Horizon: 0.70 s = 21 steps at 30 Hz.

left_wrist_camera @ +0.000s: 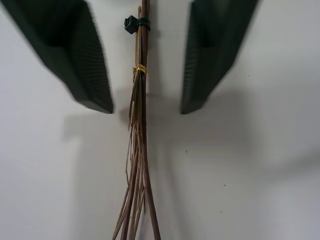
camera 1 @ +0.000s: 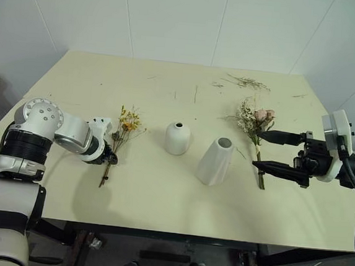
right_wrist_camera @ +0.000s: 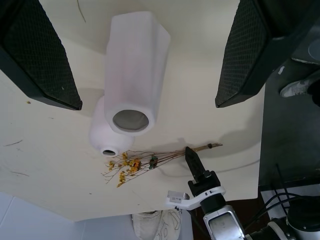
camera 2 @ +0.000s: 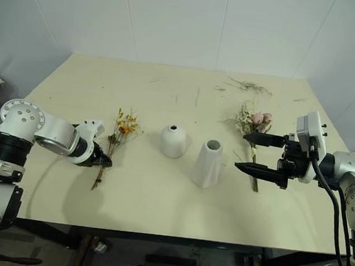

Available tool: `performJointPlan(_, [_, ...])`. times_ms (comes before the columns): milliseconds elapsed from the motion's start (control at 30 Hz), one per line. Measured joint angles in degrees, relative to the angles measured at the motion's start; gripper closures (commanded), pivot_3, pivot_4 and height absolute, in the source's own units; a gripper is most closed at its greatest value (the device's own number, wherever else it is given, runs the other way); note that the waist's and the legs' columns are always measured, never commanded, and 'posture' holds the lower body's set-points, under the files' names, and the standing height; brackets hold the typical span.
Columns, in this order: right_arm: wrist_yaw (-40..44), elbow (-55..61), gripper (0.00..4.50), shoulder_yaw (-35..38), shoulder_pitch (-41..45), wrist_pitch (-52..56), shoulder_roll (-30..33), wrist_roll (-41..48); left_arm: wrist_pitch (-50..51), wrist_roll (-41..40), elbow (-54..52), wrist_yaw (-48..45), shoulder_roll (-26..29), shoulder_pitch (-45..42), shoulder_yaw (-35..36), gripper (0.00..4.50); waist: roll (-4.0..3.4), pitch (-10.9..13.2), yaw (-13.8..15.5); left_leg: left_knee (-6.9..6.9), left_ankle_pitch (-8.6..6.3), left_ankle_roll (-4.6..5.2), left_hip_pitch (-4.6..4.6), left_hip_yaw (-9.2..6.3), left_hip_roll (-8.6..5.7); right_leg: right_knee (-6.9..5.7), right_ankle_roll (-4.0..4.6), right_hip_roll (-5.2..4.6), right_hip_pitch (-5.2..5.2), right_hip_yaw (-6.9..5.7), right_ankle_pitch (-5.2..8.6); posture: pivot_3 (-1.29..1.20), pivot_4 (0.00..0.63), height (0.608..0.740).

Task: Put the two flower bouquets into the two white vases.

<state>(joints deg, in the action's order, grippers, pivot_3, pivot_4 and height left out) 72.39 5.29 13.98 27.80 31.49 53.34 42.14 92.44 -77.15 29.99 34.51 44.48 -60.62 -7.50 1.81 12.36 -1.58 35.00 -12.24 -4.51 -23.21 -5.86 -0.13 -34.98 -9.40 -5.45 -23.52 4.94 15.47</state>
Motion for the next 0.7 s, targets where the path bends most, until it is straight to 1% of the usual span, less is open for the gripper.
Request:
performJointPlan(33, [-0.06, 0.00, 0.00, 0.00, 0.00, 0.00, 0.00, 0.00, 0.01, 0.47, 0.00, 0.00, -0.39, 0.01, 0.36, 3.62, 0.00, 0.00, 0.01, 0.00, 0.00, 0.00, 0.00, 0.00, 0.00, 0.00, 0.00, 0.00, 0.00, 0.00, 0.00, 0.00, 0.150, 0.740])
performJointPlan(67, [-0.10, 0.00, 0.00, 0.00, 0.01, 0.00, 0.00, 0.00, 0.01, 1.25, 0.00, 0.02, -0.92, 0.06, 0.92, 4.03, 0.00, 0.00, 0.01, 0.00, 0.00, 0.00, 0.00, 0.00, 0.00, 0.01, 0.00, 0.00, 0.00, 0.00, 0.00, 0.00, 0.150, 0.740])
performJointPlan(133, [-0.18, -0.02, 0.00, 0.00, 0.02, -0.01, 0.00, -0.01, 0.01, 2.67, -0.01, -0.01, -1.30, 0.20, 2.20, 4.46, 0.00, 0.00, 0.00, 0.00, -0.01, 0.00, -0.01, 0.00, 0.00, 0.00, 0.00, 0.00, 0.00, 0.00, 0.00, 0.00, 0.150, 0.740])
performJointPlan(367, [-0.60, -0.05, 0.00, 0.00, 0.20, -0.03, 0.00, -0.05, 0.03, 8.08, -0.85, -1.53, -3.10, 0.23, 5.52, 4.46, 0.00, 0.00, -0.05, 0.00, -0.03, 0.00, -0.01, 0.00, 0.00, 0.01, 0.00, 0.00, -0.01, 0.00, 0.00, 0.00, 0.150, 0.740])
performJointPlan(500, [-0.68, -0.15, 0.00, 0.00, 0.54, -0.08, 0.01, -0.08, -0.39, 13.87, -4.29, -3.95, -4.95, 0.22, 9.93, 4.46, 0.01, 0.00, 0.00, 0.00, -0.03, 0.00, -0.03, 0.01, 0.00, 0.04, -0.01, 0.00, -0.01, 0.00, 0.00, 0.00, 0.150, 0.740])
performJointPlan(567, [-0.69, -0.28, 0.00, 0.02, 0.86, -0.13, 0.03, -0.12, -3.32, 17.40, -6.62, -6.54, -6.02, 0.26, 11.20, 4.46, 0.01, 0.01, 0.02, 0.00, -0.03, 0.00, -0.03, 0.01, 0.00, 0.04, -0.01, 0.00, -0.01, -0.01, -0.01, 0.00, 0.150, 0.740])
performJointPlan(700, [-1.16, -0.28, 0.00, 0.10, 0.90, -0.14, 0.05, -0.20, -20.58, 27.87, -11.74, -15.66, -6.72, 0.30, 11.32, 4.46, 0.01, 0.00, -0.03, -0.02, -0.04, -0.03, -0.04, 0.04, 0.00, 0.11, -0.01, 0.00, -0.01, 0.00, -0.01, 0.00, 0.150, 0.740])
